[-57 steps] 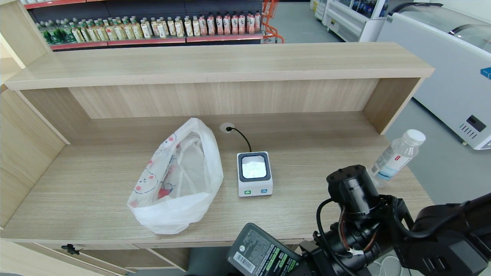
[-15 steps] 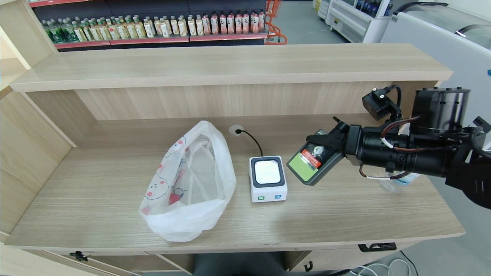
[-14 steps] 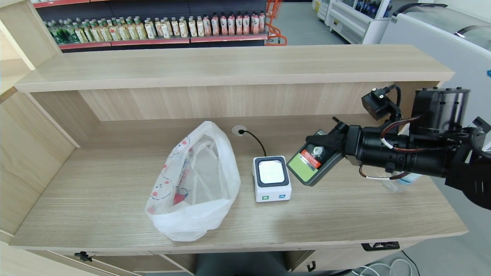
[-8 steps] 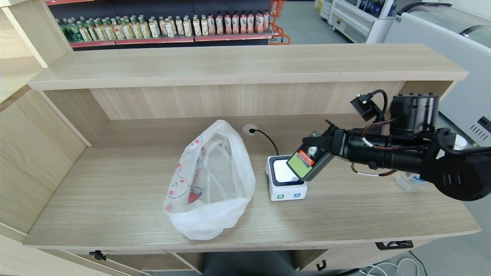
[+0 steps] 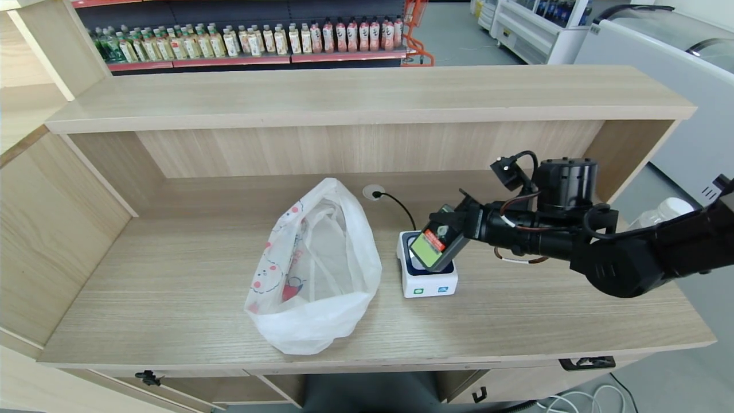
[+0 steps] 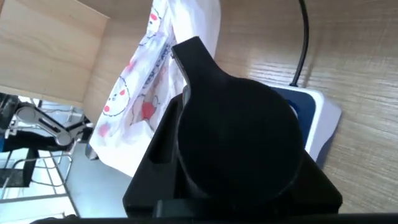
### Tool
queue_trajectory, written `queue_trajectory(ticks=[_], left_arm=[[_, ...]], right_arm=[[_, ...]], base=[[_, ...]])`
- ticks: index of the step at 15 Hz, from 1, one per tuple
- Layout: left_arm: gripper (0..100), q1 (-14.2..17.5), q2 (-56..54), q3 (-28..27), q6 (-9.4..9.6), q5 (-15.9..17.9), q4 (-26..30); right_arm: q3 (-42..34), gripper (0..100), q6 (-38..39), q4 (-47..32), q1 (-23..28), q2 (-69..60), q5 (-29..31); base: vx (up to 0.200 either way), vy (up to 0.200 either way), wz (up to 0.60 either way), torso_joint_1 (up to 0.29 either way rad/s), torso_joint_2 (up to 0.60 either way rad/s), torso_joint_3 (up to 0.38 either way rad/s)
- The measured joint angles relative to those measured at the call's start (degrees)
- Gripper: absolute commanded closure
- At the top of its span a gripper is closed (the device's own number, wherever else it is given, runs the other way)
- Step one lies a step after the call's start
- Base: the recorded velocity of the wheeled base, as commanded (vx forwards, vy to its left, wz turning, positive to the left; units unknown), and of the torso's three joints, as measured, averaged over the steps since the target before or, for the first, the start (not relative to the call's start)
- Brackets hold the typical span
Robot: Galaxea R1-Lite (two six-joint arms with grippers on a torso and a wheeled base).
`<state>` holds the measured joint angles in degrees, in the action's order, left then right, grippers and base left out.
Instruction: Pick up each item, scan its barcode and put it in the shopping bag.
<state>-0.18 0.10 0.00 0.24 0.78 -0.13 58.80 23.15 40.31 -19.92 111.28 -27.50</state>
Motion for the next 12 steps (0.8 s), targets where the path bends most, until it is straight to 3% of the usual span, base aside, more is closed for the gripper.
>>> queue_trajectory(ticks=[12], left_arm=[[0,0.0,0.0,0.0,0.02,0.0,0.0]], right_arm=[[3.7,100,0.0,0.6,-1.2,5.1,0.1]], base=[[0.000,0.000,0.00,0.000,0.00,0.000]])
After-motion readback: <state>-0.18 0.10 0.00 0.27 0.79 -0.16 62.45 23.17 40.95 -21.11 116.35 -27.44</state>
